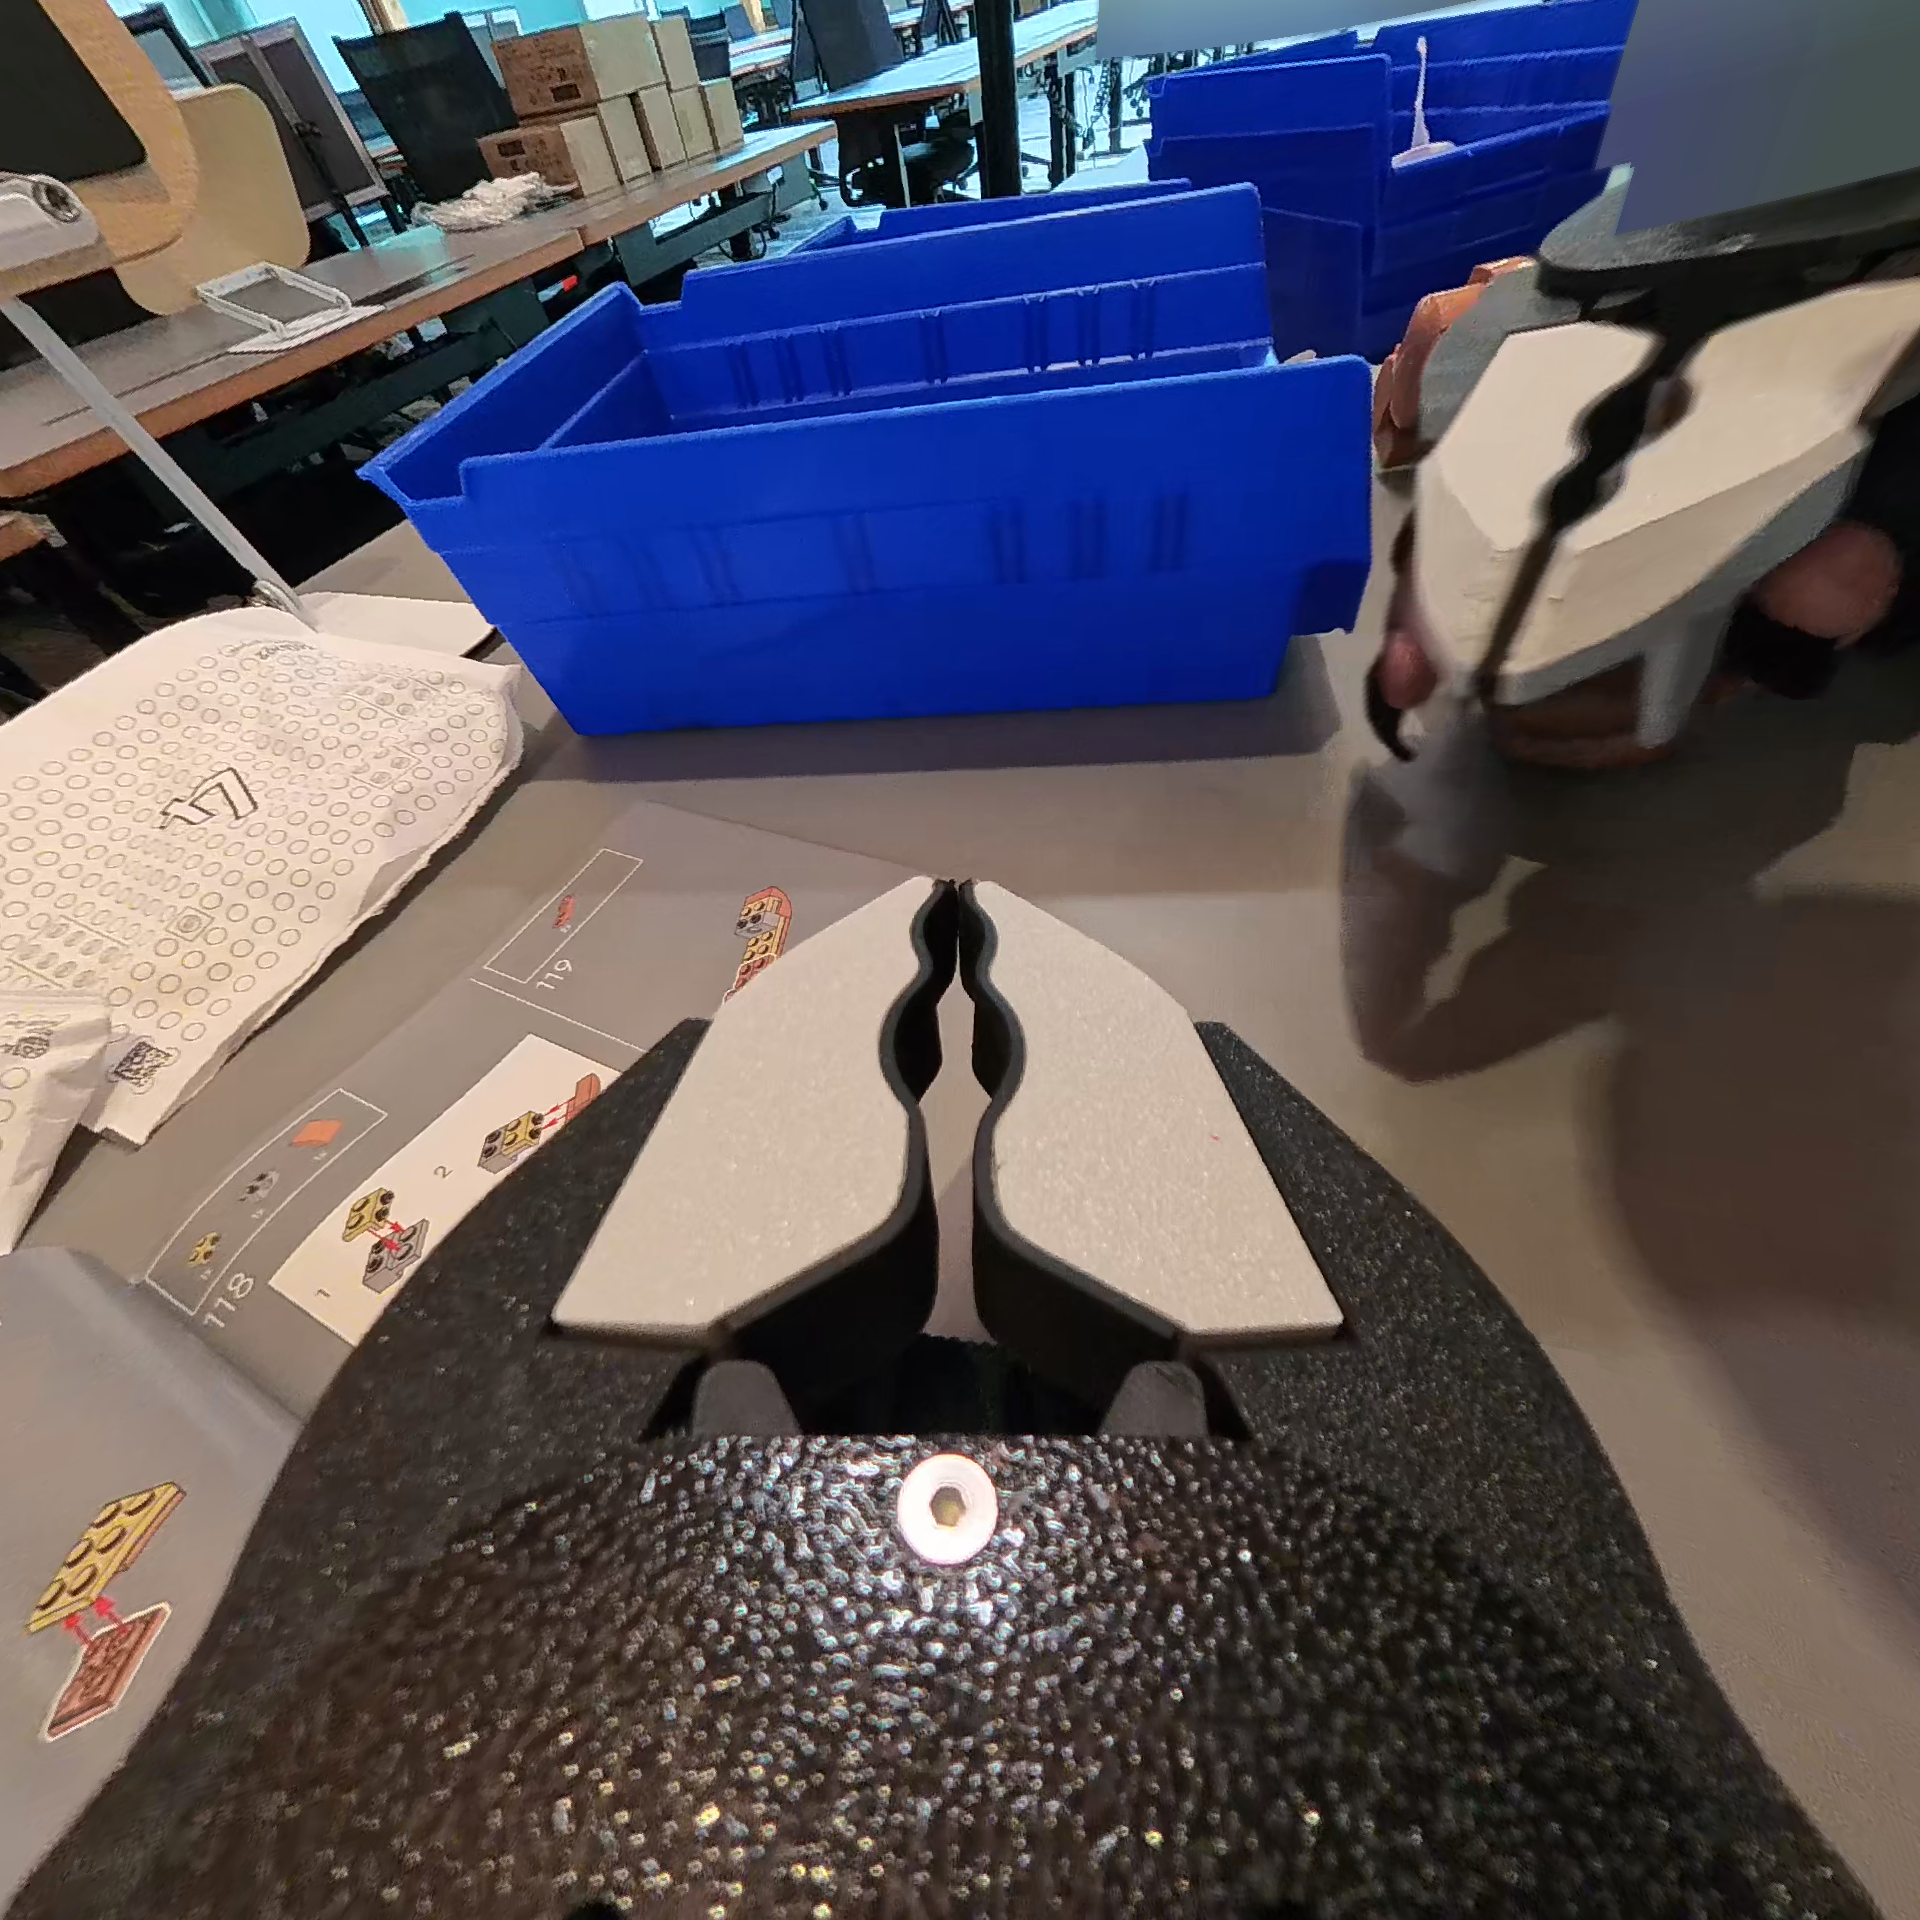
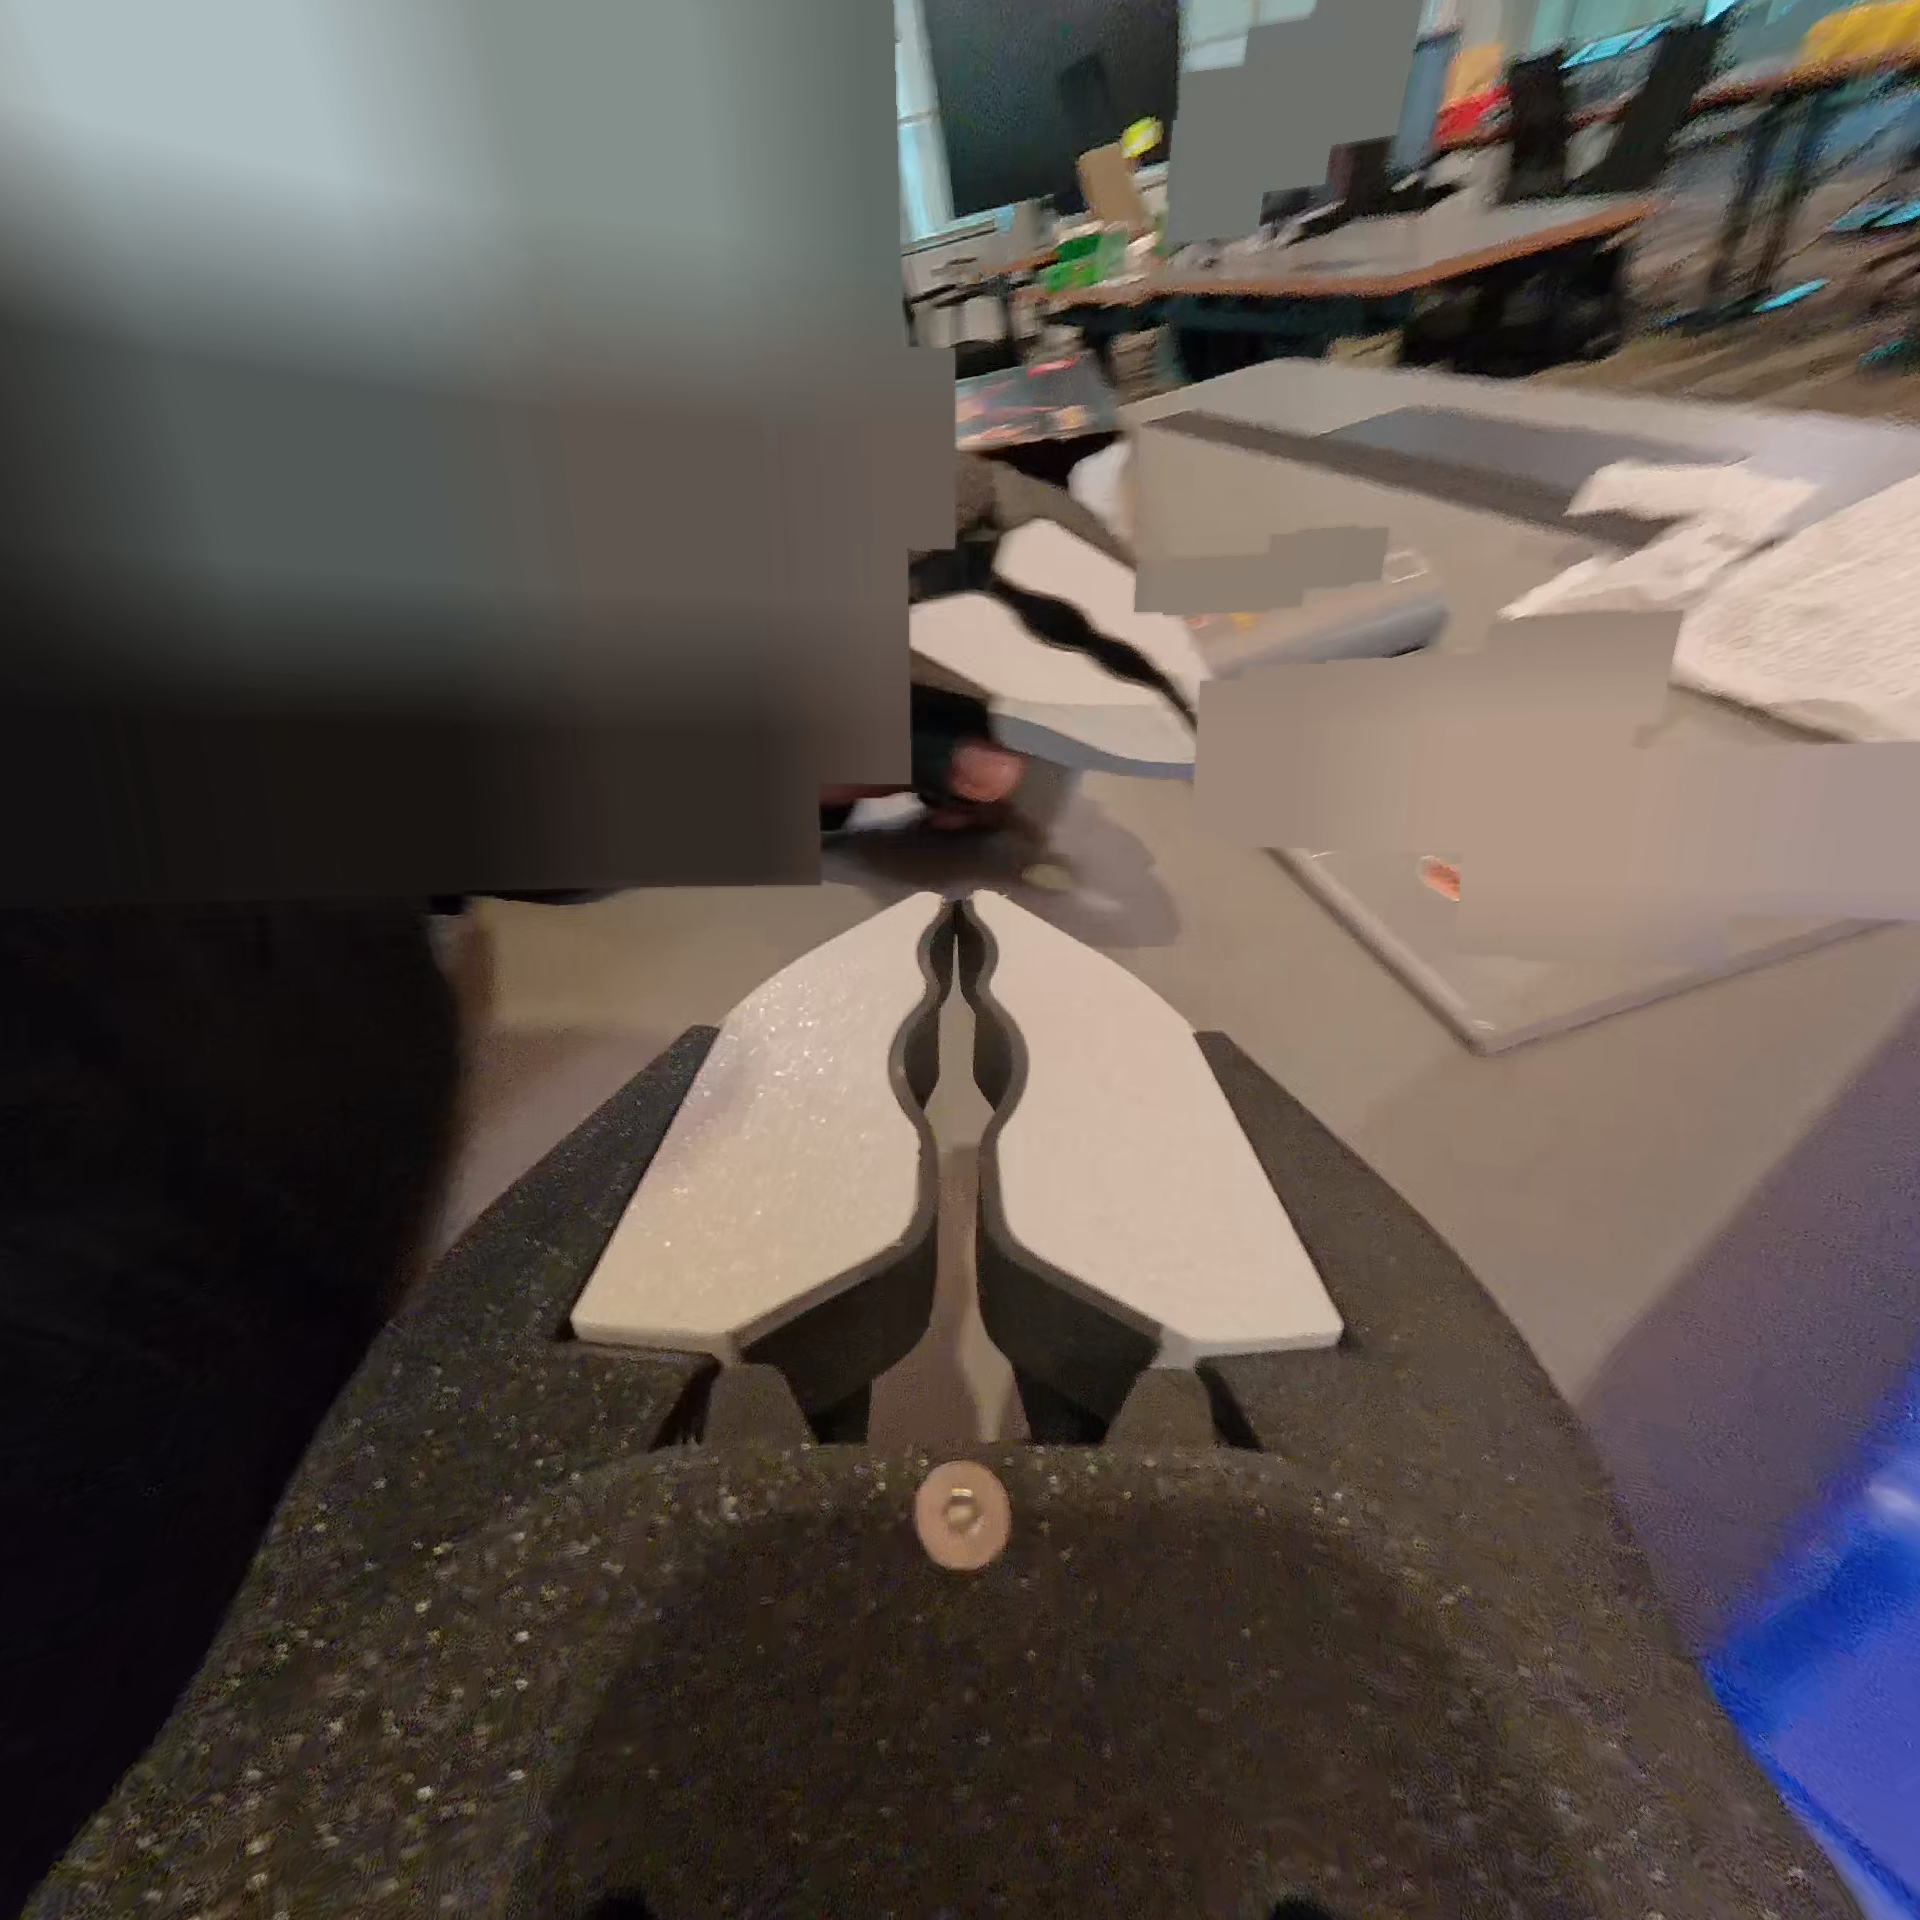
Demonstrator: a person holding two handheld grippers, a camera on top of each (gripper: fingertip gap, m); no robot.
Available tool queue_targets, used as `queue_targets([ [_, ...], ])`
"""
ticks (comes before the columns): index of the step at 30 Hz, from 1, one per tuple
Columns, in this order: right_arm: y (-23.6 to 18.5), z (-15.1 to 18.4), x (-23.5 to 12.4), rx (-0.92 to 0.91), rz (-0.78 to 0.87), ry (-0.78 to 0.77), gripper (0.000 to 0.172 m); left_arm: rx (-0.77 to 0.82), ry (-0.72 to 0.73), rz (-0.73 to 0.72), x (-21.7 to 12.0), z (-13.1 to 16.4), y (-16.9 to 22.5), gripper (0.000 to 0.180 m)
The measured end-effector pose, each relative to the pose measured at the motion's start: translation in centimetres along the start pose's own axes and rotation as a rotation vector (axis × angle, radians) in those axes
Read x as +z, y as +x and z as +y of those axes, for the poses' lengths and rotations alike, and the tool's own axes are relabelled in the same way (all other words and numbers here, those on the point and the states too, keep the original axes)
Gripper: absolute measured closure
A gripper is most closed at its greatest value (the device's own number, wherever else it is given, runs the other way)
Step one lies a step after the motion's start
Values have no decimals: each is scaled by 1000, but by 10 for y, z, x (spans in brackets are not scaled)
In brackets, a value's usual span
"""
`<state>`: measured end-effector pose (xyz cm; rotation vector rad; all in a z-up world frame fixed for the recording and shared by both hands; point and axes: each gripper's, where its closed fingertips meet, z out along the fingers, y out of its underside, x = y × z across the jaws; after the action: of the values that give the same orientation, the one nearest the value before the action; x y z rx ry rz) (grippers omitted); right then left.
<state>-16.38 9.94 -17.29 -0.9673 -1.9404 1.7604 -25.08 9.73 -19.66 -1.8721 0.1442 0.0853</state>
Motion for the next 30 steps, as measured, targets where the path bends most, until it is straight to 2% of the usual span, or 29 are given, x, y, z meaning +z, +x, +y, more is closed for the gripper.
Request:
queue_targets([
  [2, -20, -13, -6, 63, -90, -21, 172, 4, 4, -4, 0, -1, 0, 180],
  [5, -26, -48, -38, 20, -129, -86, 172, 8, -3, -10, -2, 1, 0, 180],
  [7, -5, -76, -67, -93, -54, -143, 172, 22, -6, -17, -3, 2, 1, 180],
  [9, 46, -84, -92, -311, 87, -321, 172, 29, -13, -22, -4, 3, 2, 180],
  [11, 123, -66, -116, -484, 223, -627, 170, 30, -18, -21, -4, 3, 2, 180],
  [13, 192, -34, -137, -546, 282, -945, 160, 32, -27, -20, -3, 5, 2, 180],
  [16, 247, 6, -151, -672, 212, -1281, 153, 48, -26, -21, -3, 5, 4, 180],
  [18, 264, 25, -156, -788, 135, -1462, 147, 58, -39, -24, -3, 7, 5, 180],
  [23, 285, 52, -163, -839, 15, -1674, 143, 59, -47, -9, -3, 8, 6, 180],
  [30, 296, 60, -160, -819, -12, -1734, 149, 52, -39, 7, -6, 7, 8, 180],
])
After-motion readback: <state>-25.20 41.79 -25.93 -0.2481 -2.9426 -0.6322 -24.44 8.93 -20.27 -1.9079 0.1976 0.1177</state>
